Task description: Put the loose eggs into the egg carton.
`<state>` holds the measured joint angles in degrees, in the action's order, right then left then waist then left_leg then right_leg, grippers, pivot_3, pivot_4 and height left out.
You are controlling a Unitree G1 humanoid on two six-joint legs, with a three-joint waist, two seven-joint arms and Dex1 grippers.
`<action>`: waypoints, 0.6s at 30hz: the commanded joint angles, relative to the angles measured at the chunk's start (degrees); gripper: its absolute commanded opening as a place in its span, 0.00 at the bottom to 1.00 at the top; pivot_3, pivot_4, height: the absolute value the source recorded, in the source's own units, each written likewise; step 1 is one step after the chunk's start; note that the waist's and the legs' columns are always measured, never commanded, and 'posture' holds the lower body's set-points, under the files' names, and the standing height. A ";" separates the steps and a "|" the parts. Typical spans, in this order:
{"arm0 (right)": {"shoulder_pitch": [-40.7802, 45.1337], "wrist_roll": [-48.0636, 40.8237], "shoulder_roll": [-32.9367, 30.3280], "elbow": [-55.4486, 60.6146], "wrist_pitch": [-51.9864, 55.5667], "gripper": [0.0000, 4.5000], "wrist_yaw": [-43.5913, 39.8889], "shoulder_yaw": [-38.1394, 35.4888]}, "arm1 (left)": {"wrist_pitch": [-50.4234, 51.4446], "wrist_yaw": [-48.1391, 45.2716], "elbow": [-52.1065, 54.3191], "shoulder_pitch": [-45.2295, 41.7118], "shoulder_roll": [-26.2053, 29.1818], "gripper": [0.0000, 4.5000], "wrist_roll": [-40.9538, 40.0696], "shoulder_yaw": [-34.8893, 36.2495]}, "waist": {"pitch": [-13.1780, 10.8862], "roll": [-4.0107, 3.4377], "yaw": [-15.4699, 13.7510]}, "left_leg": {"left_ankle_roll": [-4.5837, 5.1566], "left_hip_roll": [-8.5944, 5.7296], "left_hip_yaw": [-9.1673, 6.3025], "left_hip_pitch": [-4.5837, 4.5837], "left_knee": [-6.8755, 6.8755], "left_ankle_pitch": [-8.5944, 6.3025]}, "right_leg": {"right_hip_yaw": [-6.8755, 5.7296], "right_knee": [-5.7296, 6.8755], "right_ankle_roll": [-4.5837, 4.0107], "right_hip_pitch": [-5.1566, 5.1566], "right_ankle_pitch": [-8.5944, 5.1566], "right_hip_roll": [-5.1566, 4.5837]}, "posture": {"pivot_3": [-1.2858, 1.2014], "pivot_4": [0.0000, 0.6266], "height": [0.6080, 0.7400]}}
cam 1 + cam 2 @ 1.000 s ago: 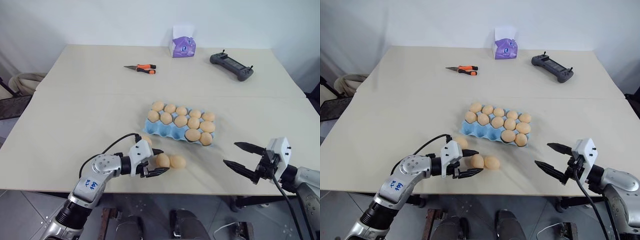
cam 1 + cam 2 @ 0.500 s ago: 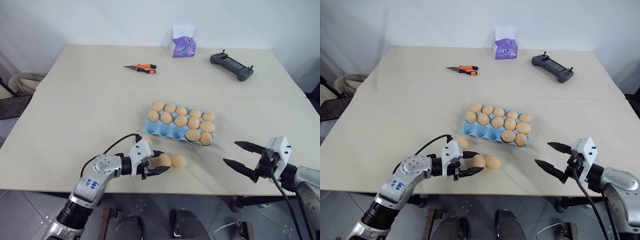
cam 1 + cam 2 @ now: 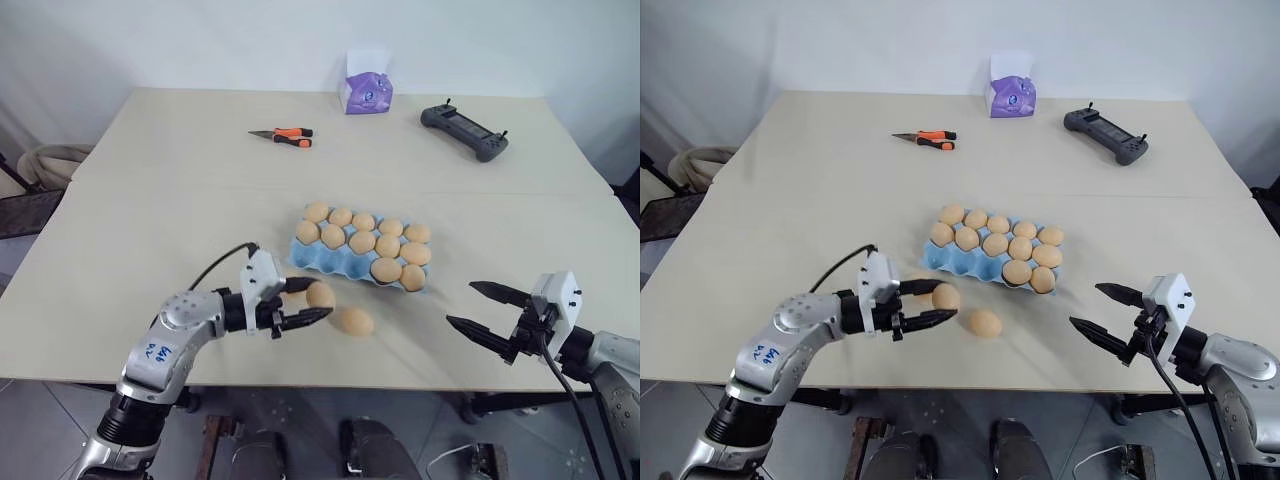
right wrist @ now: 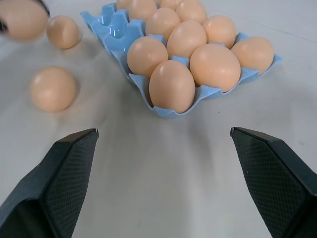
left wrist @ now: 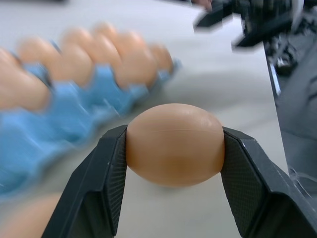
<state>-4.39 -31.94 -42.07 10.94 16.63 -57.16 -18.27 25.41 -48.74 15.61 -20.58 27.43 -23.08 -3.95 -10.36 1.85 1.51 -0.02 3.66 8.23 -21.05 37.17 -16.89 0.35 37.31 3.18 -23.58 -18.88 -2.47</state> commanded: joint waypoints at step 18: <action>-3.02 -3.75 1.76 5.22 -1.73 1.00 0.04 -3.50 | -13.92 3.94 -23.12 -12.83 -13.78 0.54 10.77 -8.08 | 0.00 -0.02 -0.07 | 0.02 -0.05 0.07 -0.12 0.01 -0.01 | 0.08 -0.39 0.30 0.06 0.17 0.05 | 0.52 0.24 1.00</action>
<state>-6.94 -34.70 -40.63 14.01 15.71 -57.53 -19.58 13.13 -44.90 -6.81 -31.68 14.29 -12.96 -11.76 -10.36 1.83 1.45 0.00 3.61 8.29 -21.17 37.18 -16.90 0.43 36.92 3.48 -23.52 -18.71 -2.42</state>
